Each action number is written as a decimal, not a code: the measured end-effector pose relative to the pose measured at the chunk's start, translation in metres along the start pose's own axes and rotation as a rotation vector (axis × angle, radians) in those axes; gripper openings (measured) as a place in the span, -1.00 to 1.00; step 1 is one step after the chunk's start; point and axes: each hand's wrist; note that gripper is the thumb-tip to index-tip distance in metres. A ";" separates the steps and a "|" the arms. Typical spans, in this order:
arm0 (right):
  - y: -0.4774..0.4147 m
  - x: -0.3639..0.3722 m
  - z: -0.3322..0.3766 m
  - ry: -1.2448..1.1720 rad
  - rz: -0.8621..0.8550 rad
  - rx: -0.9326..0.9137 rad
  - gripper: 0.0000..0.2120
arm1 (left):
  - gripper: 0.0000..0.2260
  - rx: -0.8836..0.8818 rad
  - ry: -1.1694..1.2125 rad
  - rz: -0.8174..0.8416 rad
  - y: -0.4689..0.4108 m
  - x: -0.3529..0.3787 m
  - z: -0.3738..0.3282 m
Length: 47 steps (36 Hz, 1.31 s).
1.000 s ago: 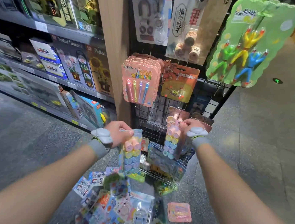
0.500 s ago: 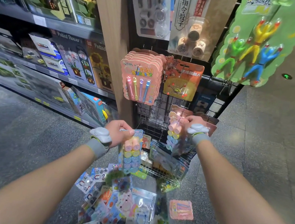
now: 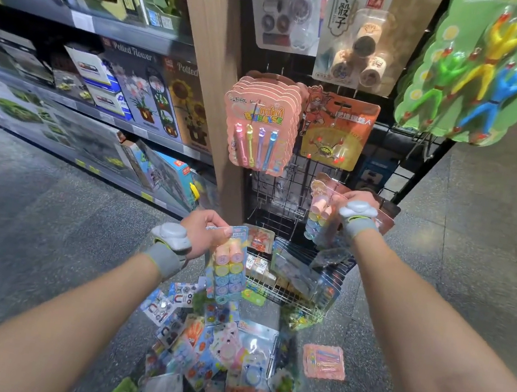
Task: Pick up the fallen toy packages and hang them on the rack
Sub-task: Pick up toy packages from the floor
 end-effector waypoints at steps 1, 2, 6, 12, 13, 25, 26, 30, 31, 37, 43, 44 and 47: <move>-0.002 -0.001 0.002 -0.004 -0.005 0.015 -0.66 | -0.85 0.003 0.004 -0.004 0.000 0.000 0.000; -0.003 -0.002 0.001 0.023 0.009 0.040 -0.65 | -0.85 0.004 0.012 -0.010 0.001 -0.001 0.000; 0.002 -0.002 0.000 0.026 -0.012 0.038 -0.62 | -0.84 0.008 0.033 -0.025 0.004 -0.001 -0.001; 0.030 -0.004 0.000 0.026 0.008 0.022 -0.60 | -0.84 0.037 0.043 -0.006 0.008 -0.001 -0.005; 0.038 -0.008 0.002 0.044 -0.005 0.019 -0.61 | -0.85 0.041 0.039 -0.001 0.009 -0.001 -0.006; 0.107 -0.003 0.016 0.435 0.024 0.016 -0.71 | -0.84 0.125 0.009 0.030 0.017 0.006 -0.030; 0.112 0.001 0.016 0.441 0.025 0.005 -0.72 | -0.85 0.136 -0.001 0.034 0.019 0.007 -0.034; 0.133 0.020 0.020 0.474 0.062 -0.111 -0.70 | -0.83 0.157 0.002 0.057 0.022 0.013 -0.038; 0.139 0.026 0.020 0.447 0.084 -0.134 -0.69 | -0.83 0.160 0.003 0.065 0.024 0.014 -0.039; 0.170 0.046 0.021 0.295 0.183 -0.268 -0.52 | -0.83 0.175 0.011 0.092 0.029 0.021 -0.044; 0.177 0.051 0.012 0.119 0.158 -0.331 -0.54 | -0.82 0.188 0.062 0.121 0.025 0.023 -0.043; 0.179 0.050 0.011 0.102 0.157 -0.339 -0.54 | -0.83 0.197 0.066 0.133 0.026 0.022 -0.044; 0.182 0.049 0.008 0.023 0.189 -0.372 -0.76 | -0.82 0.210 0.072 0.168 0.025 0.020 -0.046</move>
Point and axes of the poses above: each hand's wrist, its own y-axis away from the middle knuckle, its own x-axis out of the palm, z = x × y, and after that the axes turned 9 degrees about z, right-handed
